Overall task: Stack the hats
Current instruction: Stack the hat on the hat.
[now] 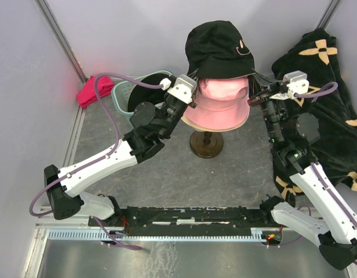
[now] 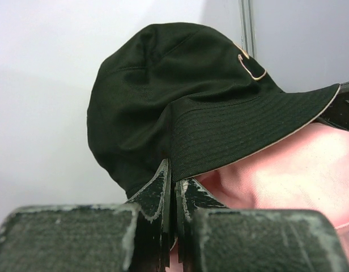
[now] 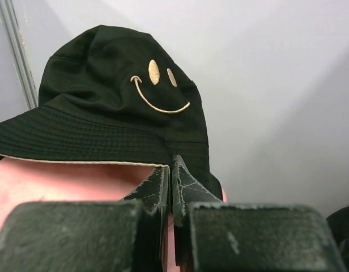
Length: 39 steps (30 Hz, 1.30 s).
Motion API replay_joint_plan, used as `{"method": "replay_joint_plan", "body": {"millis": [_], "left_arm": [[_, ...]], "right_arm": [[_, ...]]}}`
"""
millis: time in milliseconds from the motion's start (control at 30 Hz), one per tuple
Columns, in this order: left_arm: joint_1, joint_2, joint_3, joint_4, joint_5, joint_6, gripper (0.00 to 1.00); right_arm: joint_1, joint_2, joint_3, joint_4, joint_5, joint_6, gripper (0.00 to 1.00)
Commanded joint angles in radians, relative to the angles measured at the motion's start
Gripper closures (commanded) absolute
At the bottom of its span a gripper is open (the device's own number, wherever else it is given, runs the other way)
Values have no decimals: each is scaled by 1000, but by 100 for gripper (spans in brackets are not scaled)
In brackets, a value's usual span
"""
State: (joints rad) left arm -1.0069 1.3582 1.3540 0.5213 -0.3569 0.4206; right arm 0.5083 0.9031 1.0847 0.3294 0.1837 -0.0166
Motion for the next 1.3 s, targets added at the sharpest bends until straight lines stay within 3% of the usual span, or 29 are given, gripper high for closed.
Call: {"method": "replay_joint_plan", "body": {"millis": [0, 1267], "left_arm": [[14, -106, -7, 97, -98, 58, 96], [-4, -193, -200, 108, -90, 71, 97]], "right_arm": [[-29, -47, -20, 45, 178, -1, 98], [-30, -166, -159, 15, 216, 8, 98]]}}
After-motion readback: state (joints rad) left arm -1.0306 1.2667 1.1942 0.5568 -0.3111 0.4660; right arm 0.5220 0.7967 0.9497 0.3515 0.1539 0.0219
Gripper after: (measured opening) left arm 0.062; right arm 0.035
